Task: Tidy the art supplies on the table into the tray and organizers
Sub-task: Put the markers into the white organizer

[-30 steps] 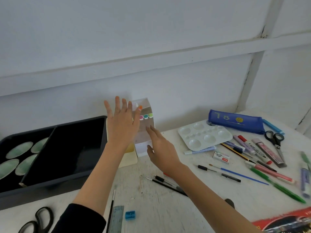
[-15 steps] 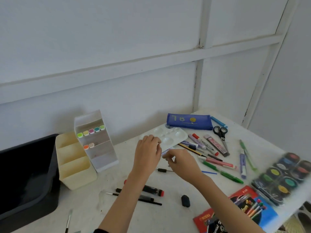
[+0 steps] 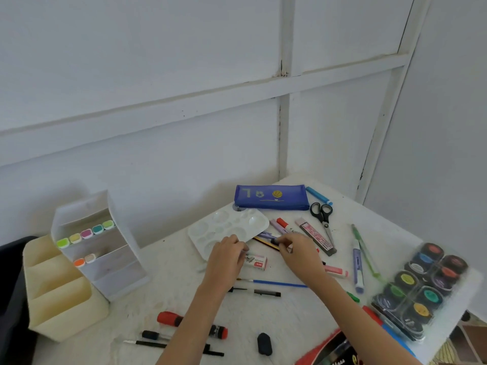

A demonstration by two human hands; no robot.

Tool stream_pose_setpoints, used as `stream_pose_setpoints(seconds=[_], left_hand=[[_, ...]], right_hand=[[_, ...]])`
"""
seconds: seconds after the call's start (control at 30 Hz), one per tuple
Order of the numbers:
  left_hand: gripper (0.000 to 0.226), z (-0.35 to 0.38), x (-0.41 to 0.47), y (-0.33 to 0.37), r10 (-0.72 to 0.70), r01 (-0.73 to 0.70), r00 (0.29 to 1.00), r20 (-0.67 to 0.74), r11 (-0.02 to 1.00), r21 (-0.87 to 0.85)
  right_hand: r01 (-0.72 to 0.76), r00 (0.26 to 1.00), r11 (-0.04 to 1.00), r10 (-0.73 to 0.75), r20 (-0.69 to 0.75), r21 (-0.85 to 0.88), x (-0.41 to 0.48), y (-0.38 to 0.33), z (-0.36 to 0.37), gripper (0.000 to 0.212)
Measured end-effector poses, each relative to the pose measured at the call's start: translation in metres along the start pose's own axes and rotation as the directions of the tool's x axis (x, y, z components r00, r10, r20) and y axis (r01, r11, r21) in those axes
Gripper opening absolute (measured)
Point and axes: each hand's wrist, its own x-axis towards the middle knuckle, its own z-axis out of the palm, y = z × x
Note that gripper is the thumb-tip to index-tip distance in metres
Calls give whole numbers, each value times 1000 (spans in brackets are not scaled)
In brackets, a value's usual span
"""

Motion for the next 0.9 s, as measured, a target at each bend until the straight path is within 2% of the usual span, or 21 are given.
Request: stream_pose_setpoints(seconds=[0.27, 0.37, 0.47, 0.57, 0.7, 0.9], left_hand=[[32, 15, 3, -14, -33, 30, 999, 33, 995, 94], [28, 12, -4, -16, 28, -27, 1000, 0, 980, 199], [35, 17, -12, -21, 72, -52, 994, -85, 975, 214], [31, 21, -18, -24, 106, -87, 990, -98, 979, 183], [37, 14, -24, -17, 140, -117, 980, -139, 980, 161], [26, -11, -38, -1, 27, -78, 955, -296, 984, -162]], right_hand=[[-64, 998, 965, 61, -18, -254, 17, -4, 10, 28], [-79, 997, 956, 72, -35, -282, 17, -5, 15, 30], [-81, 996, 967, 68, -60, -241, 17, -6, 15, 29], [-67, 997, 978, 58, -51, -199, 18, -6, 11, 25], [-54, 999, 990, 53, -15, -129, 15, -8, 8, 23], [18, 997, 996, -11, -79, 87, -2, -15, 3, 20]])
